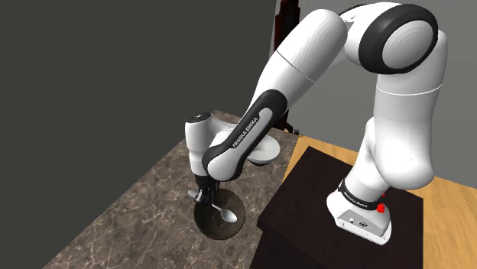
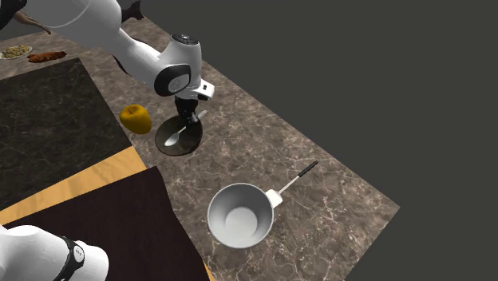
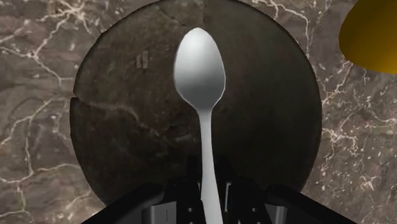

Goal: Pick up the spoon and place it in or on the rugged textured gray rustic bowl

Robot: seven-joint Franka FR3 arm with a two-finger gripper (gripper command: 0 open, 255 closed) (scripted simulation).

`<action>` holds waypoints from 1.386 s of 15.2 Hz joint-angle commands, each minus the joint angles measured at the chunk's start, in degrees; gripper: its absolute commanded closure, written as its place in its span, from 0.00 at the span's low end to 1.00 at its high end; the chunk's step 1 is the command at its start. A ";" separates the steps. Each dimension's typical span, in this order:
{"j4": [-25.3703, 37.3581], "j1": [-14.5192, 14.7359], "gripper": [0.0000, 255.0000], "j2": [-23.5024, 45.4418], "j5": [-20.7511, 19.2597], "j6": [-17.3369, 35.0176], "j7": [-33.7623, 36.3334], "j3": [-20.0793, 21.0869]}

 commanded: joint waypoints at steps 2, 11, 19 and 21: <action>-0.24 0.02 1.00 0.17 0.00 -0.06 -0.03 0.01; 0.15 -0.66 0.00 -2.94 0.34 -3.59 -0.28 0.12; 0.77 -1.19 0.00 -5.52 0.61 -6.82 -0.49 0.11; 0.77 -1.19 0.00 -5.52 0.61 -6.82 -0.49 0.11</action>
